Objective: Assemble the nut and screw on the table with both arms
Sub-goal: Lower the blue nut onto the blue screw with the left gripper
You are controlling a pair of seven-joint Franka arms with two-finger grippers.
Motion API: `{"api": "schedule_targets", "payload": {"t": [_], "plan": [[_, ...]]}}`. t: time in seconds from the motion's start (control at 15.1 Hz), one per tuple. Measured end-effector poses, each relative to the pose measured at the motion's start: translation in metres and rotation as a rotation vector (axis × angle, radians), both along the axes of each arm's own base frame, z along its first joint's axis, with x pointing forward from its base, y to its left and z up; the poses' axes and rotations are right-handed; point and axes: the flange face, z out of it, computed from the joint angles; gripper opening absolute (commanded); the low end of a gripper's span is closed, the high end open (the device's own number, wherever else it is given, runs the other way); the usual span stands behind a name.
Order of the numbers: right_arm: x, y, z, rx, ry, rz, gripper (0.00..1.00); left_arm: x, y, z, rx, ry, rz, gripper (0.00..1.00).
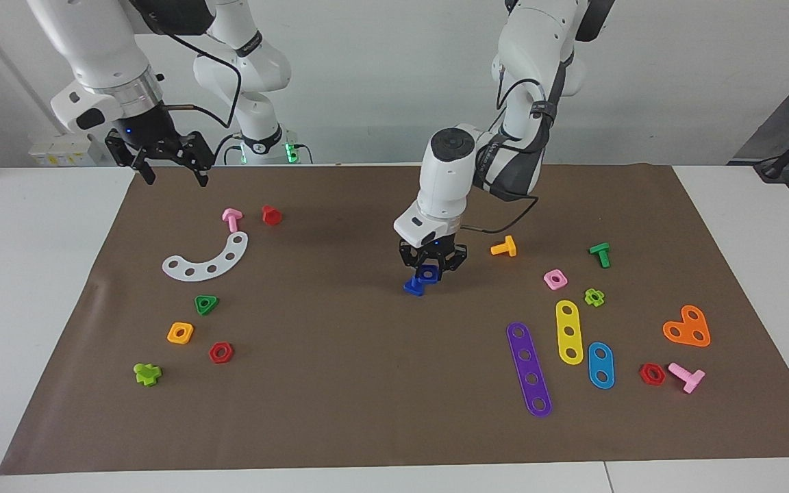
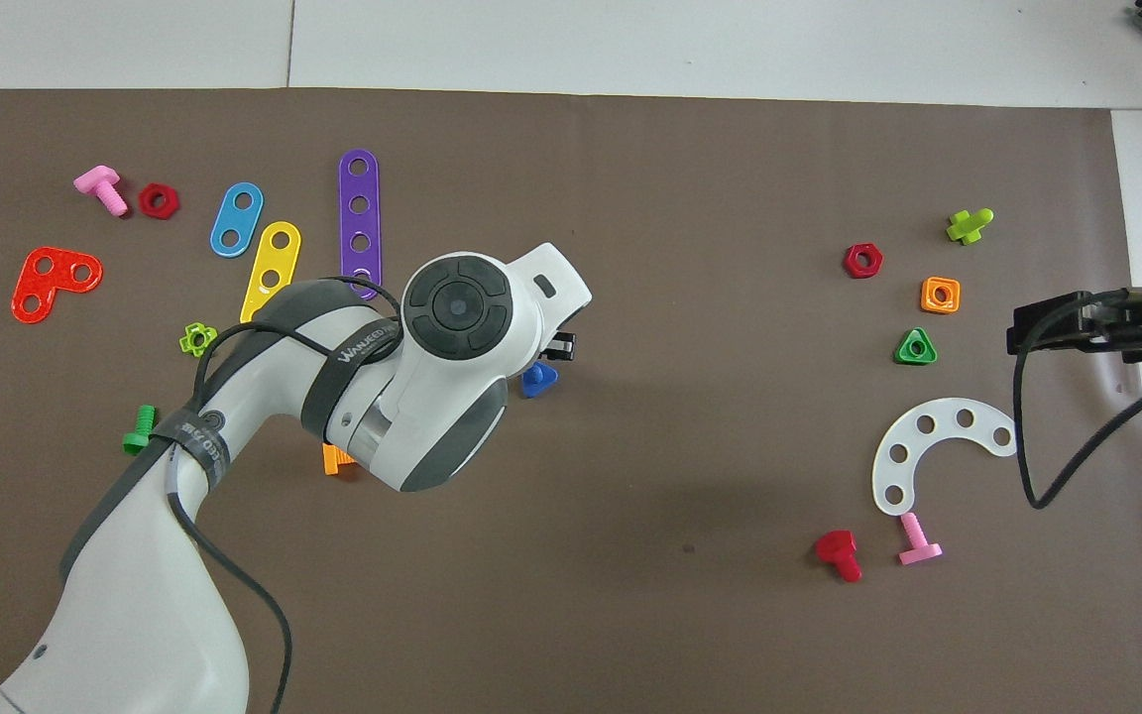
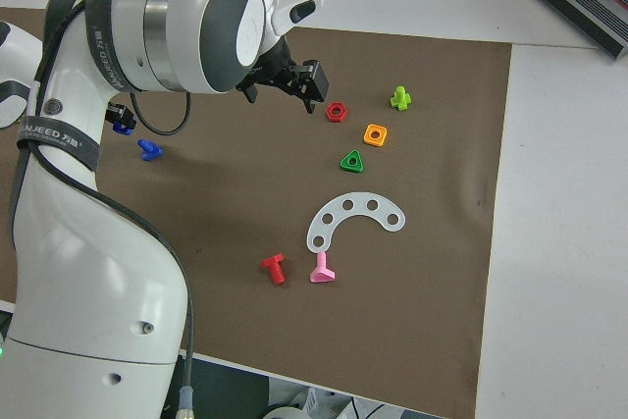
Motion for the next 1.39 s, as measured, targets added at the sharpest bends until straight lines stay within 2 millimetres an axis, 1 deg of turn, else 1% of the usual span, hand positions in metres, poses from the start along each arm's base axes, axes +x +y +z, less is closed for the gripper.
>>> {"api": "schedule_targets", "payload": {"t": [0.2,0.4,0.66,1.39], "plan": [[0.000,0.000,0.000,0.000,0.000,0.000,1.00,-0.001,-0.006,-0.015,-0.004,0.009,-0.006,0.00],[0.000,0.000,0.000,0.000,0.000,0.000,1.00,-0.001,-0.006,-0.023,-0.005,0.013,-0.007,0.00],[0.000,0.000,0.000,0.000,0.000,0.000,1.00,-0.002,-0.006,-0.025,-0.003,0.017,-0.009,0.00],[0.000,0.000,0.000,0.000,0.000,0.000,1.00,-0.004,-0.006,-0.024,-0.002,0.047,0.003,0.00]]}}
